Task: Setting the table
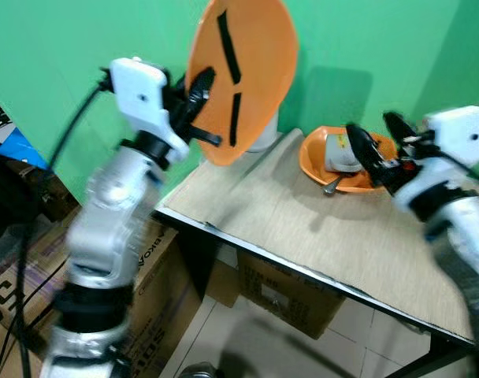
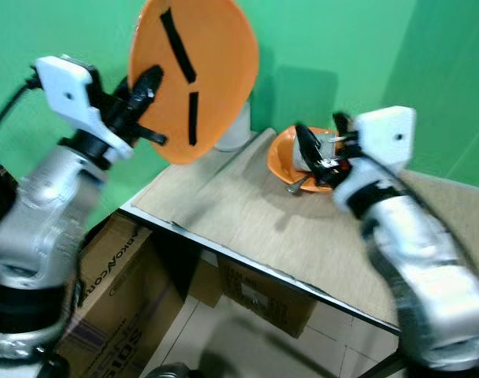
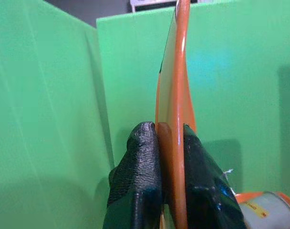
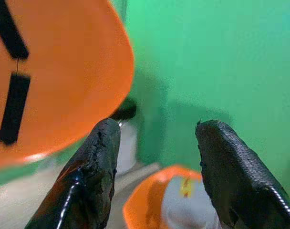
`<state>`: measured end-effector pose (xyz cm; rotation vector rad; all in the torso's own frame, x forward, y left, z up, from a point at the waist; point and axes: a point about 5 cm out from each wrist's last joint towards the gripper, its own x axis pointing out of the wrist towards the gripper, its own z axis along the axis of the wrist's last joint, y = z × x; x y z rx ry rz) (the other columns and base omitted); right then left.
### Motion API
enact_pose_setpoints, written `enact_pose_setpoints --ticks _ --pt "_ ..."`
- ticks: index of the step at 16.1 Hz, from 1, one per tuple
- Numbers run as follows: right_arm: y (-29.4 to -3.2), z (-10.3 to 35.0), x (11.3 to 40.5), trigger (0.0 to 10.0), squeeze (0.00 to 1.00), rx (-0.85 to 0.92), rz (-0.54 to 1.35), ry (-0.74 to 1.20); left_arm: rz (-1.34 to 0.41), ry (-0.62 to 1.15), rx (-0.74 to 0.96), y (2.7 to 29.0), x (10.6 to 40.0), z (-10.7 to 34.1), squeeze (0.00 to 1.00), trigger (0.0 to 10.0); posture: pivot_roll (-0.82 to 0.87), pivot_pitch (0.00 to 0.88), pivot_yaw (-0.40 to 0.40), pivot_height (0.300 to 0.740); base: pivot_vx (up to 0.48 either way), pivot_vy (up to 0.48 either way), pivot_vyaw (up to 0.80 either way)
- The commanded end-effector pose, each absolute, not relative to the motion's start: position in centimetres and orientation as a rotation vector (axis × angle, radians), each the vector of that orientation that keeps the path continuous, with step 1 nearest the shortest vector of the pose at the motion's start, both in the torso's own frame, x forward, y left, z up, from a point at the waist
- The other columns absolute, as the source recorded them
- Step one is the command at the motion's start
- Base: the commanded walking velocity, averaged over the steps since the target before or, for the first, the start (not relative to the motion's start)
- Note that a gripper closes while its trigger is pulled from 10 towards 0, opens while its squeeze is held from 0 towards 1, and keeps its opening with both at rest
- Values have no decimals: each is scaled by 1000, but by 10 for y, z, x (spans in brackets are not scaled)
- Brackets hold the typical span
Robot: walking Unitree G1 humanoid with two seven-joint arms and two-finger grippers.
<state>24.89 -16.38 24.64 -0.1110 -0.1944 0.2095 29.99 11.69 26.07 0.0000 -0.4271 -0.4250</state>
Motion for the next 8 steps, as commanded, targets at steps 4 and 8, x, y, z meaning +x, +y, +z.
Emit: enact_pose_setpoints --ticks 4,8 --pt "-164 259 247 10000 0 -107 62 -333 -296 -580 10 123 288 276 0 10000 35 0 77 740 0 0 -744" --pt "-163 266 249 10000 0 -115 -2 -411 -376 -584 153 116 283 281 0 10000 41 0 70 740 0 0 -800"
